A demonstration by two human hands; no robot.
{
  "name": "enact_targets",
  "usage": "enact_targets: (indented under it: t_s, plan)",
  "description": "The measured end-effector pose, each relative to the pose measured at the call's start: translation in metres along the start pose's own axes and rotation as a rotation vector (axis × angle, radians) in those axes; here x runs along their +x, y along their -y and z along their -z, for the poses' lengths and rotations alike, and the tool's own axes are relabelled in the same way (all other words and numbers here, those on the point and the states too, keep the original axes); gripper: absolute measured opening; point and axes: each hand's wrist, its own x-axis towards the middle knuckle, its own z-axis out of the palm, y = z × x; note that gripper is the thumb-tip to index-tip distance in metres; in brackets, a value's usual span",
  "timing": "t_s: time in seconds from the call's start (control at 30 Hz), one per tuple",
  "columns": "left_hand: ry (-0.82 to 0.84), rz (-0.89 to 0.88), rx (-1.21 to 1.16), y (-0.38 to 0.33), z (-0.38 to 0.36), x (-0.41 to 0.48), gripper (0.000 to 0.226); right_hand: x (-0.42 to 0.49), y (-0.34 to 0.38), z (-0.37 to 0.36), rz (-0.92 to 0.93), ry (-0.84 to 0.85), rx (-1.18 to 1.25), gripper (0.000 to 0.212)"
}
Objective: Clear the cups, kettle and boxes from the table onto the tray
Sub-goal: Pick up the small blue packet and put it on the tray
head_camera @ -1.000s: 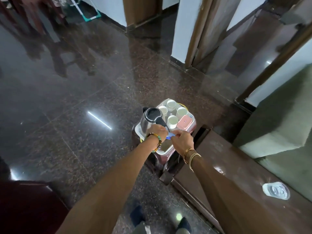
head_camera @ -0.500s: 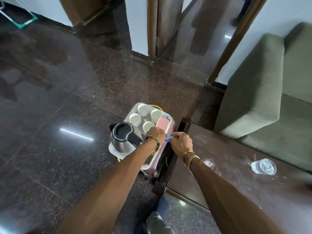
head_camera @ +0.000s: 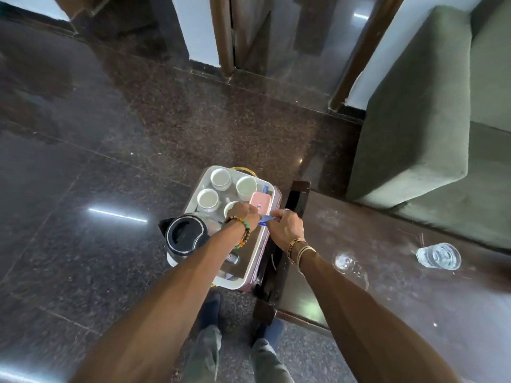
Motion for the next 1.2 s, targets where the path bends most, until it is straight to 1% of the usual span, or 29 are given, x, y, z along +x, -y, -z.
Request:
enact_targets:
  t_s: [0.1, 0.2, 0.37, 0.5, 0.57, 0.63, 0.73, 1.0, 1.2]
  plan:
    - [-0.020, -0.012, 0.008, 0.000, 0.000, 0.015, 0.029, 0.010, 0.000, -0.009, -0.042, -0.029, 0.037, 0.039]
    - [0.020, -0.037, 0.044, 0.002, 0.001, 0.032, 0.030, 0.022, -0.003, -0.022, -0.097, -0.046, 0.055, 0.037]
    - [0.033, -0.037, 0.074, 0.007, 0.004, 0.060, 0.029, 0.045, 0.004, -0.036, -0.161, -0.078, 0.105, 0.039]
    - [0.040, -0.040, 0.033, 0.005, 0.009, 0.082, 0.025, 0.064, 0.010, -0.045, -0.195, -0.097, 0.134, 0.040]
    - [0.051, -0.011, -0.035, 0.002, 0.012, 0.092, 0.025, 0.072, 0.012, -0.047, -0.209, -0.106, 0.146, 0.040]
    - [0.064, -0.004, -0.048, 0.003, 0.011, 0.098, 0.026, 0.077, 0.014, -0.049, -0.215, -0.111, 0.134, 0.040]
    - [0.059, -0.034, 0.015, 0.006, 0.009, 0.103, 0.023, 0.080, 0.015, -0.051, -0.223, -0.104, 0.116, 0.040]
    - [0.083, -0.002, -0.003, 0.008, 0.010, 0.108, 0.025, 0.081, 0.013, -0.053, -0.233, -0.105, 0.086, 0.043]
    - [0.103, 0.012, -0.005, 0.007, 0.024, 0.094, 0.025, 0.067, 0.020, -0.036, -0.218, -0.113, 0.092, 0.046]
